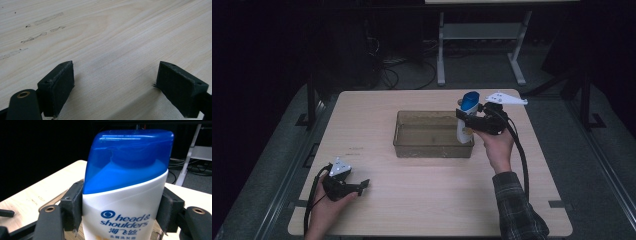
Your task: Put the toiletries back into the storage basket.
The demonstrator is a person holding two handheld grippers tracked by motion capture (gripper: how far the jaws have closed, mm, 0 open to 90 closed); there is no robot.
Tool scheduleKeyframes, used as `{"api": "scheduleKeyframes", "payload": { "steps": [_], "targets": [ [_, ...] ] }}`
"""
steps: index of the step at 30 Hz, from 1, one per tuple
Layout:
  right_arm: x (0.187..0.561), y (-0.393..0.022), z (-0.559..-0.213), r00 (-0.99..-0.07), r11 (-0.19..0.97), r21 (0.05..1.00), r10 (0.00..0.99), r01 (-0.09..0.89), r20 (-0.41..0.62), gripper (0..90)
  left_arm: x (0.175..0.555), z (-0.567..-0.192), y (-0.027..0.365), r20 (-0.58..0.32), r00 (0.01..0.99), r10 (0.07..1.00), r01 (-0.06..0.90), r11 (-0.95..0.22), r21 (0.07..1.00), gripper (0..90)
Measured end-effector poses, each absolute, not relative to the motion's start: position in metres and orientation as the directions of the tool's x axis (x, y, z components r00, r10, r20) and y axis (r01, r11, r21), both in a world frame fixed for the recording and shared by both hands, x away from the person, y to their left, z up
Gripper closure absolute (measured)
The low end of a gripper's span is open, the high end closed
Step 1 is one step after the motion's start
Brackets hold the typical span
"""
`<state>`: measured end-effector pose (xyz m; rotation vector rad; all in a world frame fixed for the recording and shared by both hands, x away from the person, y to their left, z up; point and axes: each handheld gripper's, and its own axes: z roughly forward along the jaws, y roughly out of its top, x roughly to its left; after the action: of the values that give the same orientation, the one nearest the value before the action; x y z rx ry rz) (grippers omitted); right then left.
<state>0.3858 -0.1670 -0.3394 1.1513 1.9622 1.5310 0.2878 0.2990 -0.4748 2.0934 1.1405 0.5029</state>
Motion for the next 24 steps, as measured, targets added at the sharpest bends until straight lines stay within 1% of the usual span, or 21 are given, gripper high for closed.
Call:
{"api": "scheduleKeyframes", "payload": {
  "steps": [9,16,24],
  "targets": [
    [0.394,-0.165,-0.353,-0.58,0.096,0.916,0.798,0.389,0.162,33.3,0.288,-0.475,0.299,0.012,0.541,0.841,0.573,-0.38,0.726,13.5],
    [0.395,-0.163,-0.357,-0.58,0.123,0.906,0.8,0.404,0.15,33.3,0.288,-0.475,0.299,0.012,0.541,0.841,0.574,-0.38,0.726,13.6],
    [0.395,-0.165,-0.371,-0.574,0.141,0.891,0.805,0.433,0.151,33.3,0.288,-0.475,0.299,0.009,0.541,0.841,0.575,-0.378,0.726,13.6]
  ]
}}
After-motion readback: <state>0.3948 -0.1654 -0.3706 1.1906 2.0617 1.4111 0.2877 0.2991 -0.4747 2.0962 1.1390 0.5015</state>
